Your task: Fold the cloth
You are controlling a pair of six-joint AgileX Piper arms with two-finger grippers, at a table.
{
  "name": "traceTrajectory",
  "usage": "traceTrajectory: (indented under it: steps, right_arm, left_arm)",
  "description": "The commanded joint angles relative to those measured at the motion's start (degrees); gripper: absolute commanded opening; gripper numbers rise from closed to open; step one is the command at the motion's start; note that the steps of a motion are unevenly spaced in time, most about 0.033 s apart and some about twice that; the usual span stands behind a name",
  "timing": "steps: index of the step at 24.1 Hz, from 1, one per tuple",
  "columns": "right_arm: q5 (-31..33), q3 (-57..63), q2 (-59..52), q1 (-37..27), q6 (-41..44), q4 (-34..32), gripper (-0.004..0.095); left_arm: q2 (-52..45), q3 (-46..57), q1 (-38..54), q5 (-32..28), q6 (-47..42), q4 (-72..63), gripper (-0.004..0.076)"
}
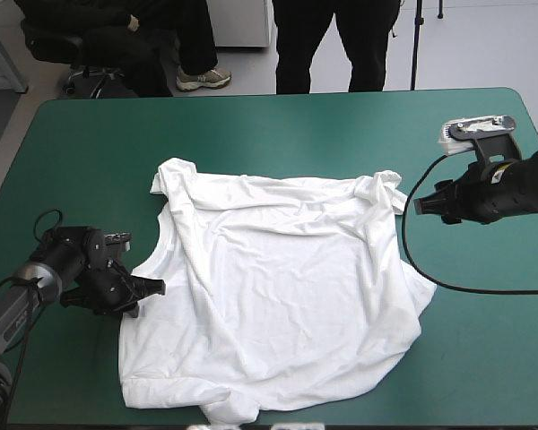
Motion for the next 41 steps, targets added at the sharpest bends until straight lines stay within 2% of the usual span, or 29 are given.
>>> traceTrajectory:
  steps: [1,6,9,10,13,15,17,21,25,35,39,41]
  right_arm:
    - [-1.3,-1.4,-1.5,-0.5,-0.2,0.4,0.0495]
    - [-1.3,-1.4,-1.5,-0.5,-0.2,0.3,0.0495]
    - [-0.5,-1.4,-1.5,-0.5,-0.2,0.3,0.0495]
    - [-0.1,-1.4,-1.5,-0.5,-0.2,0.3,0.0495]
    - [-0.1,-1.4,-1.5,-0.5,-0.2,0.6,0.0495]
    - [-0.1,-1.4,-1.5,-0.5,-0.2,0.8,0.0487]
    - [-0.1,-1.4,-1.5,-0.5,-0.2,0.9,0.0448]
    - [-0.1,-1.4,-1.9,-0.5,0.1,4.6,0.04]
    - [-0.1,-1.4,-3.0,-0.5,-0.1,5.2,0.0401]
    - [-0.1,-1.4,-3.1,-0.5,-1.1,5.2,0.0401]
    - [-0.1,-1.4,-3.1,-0.5,-1.4,5.4,0.0401]
    - [-0.1,-1.4,-3.1,-0.5,-1.4,5.8,0.0401]
  left_arm:
    - [0.5,-0.1,0.2,-2.2,1.4,-2.6,-0.0015]
    - [0.5,-0.1,0.3,-2.3,-0.4,0.2,-0.0015]
    - [0.5,-0.5,0.3,-2.2,-8.8,10.8,-0.0015]
    - [0.5,-1.7,1.0,-1.5,-10.8,15.8,-0.0015]
    - [0.5,-6.3,7.2,-1.9,-9.8,15.5,-0.0015]
    - [1.6,-13.6,15.3,-1.8,-5.0,16.7,-0.0015]
    - [4.7,-20.9,19.9,-1.0,-4.8,16.9,-0.0015]
    - [15.7,-36.8,22.0,-1.3,-4.8,16.2,-0.0015]
    - [25.5,-51.8,22.0,-0.7,-4.8,16.2,-0.0018]
    - [38.7,-74.1,22.0,-2.2,-6.6,15.7,-0.0018]
    - [40.5,-77.0,22.0,-2.9,-6.2,13.0,-0.0016]
    - [40.5,-77.0,22.0,-3.2,-4.7,11.8,0.0018]
